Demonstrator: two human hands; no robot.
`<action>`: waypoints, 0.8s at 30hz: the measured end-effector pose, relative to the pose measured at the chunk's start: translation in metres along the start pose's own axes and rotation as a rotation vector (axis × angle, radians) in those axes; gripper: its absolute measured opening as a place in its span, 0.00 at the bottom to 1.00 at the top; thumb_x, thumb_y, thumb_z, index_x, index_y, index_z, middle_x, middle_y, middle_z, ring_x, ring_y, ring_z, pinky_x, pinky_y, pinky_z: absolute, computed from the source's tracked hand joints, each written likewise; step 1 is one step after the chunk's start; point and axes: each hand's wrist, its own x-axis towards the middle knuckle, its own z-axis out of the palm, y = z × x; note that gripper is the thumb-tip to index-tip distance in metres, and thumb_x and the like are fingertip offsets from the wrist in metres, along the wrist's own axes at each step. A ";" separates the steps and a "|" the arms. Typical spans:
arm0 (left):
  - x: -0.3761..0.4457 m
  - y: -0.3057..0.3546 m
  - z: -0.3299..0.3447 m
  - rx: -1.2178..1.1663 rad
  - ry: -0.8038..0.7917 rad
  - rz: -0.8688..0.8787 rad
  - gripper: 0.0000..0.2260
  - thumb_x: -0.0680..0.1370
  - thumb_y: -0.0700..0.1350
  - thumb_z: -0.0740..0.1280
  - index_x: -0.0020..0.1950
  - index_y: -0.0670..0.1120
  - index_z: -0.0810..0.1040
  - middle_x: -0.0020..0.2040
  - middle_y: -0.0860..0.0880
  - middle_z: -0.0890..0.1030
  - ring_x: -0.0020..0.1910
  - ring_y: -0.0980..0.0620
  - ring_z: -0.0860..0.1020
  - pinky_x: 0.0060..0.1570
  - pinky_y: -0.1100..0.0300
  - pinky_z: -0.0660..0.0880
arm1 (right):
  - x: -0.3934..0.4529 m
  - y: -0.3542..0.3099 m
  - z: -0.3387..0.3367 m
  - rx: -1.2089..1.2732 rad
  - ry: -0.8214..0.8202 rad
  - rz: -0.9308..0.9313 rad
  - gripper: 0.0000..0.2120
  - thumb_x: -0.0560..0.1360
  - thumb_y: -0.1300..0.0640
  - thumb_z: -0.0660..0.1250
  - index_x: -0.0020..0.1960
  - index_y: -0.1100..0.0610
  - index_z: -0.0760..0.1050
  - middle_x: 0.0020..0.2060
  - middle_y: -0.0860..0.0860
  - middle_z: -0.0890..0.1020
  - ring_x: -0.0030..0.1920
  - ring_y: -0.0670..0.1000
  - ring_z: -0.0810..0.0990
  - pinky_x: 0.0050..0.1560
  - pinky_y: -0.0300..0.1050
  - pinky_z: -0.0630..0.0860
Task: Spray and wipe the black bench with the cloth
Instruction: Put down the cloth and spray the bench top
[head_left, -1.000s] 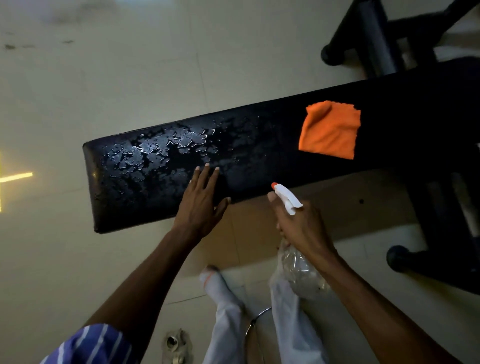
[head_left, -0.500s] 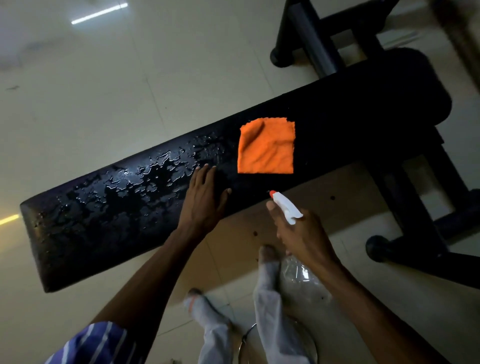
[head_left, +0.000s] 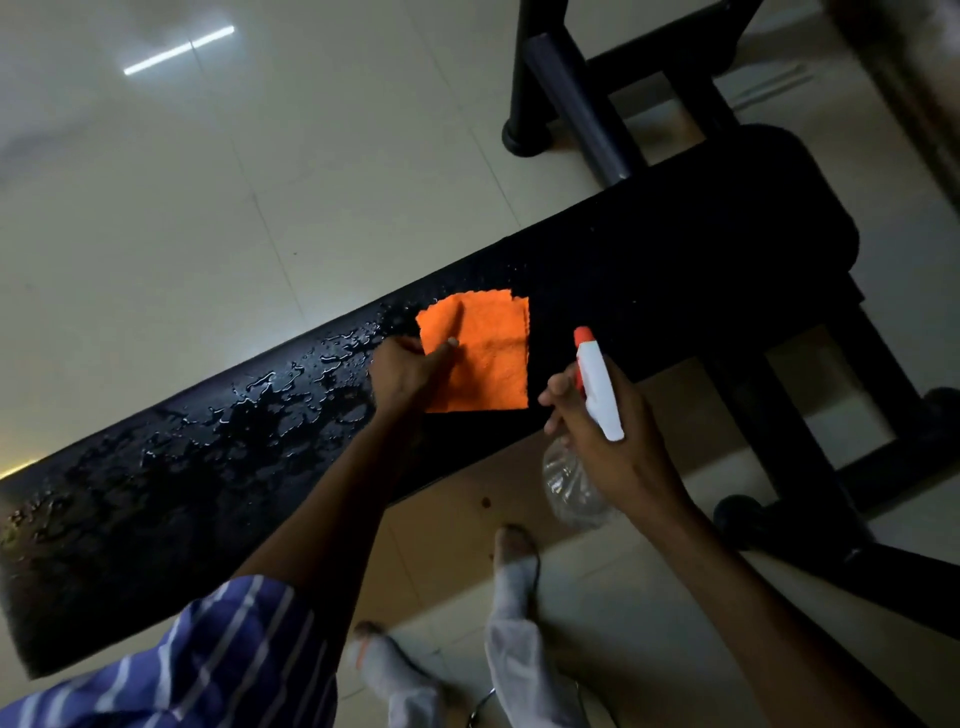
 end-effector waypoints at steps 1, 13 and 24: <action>0.002 0.000 -0.001 -0.066 -0.026 -0.005 0.14 0.76 0.53 0.75 0.39 0.45 0.79 0.34 0.49 0.80 0.30 0.52 0.75 0.25 0.65 0.67 | 0.008 -0.003 0.001 0.013 0.007 -0.017 0.33 0.69 0.20 0.66 0.56 0.48 0.76 0.42 0.57 0.85 0.39 0.58 0.86 0.49 0.70 0.82; -0.053 -0.025 -0.097 -0.350 -0.063 0.209 0.13 0.80 0.49 0.73 0.52 0.41 0.76 0.46 0.49 0.86 0.42 0.54 0.84 0.37 0.59 0.81 | 0.079 -0.045 0.052 -0.017 0.002 -0.263 0.12 0.80 0.47 0.71 0.53 0.55 0.73 0.48 0.56 0.82 0.48 0.58 0.85 0.52 0.55 0.84; -0.086 -0.068 -0.137 -0.472 -0.080 0.157 0.05 0.81 0.44 0.68 0.56 0.47 0.75 0.46 0.56 0.84 0.46 0.61 0.84 0.39 0.65 0.80 | 0.069 -0.019 0.071 -0.214 0.011 -0.245 0.30 0.73 0.55 0.82 0.67 0.66 0.71 0.55 0.50 0.80 0.57 0.40 0.81 0.63 0.41 0.79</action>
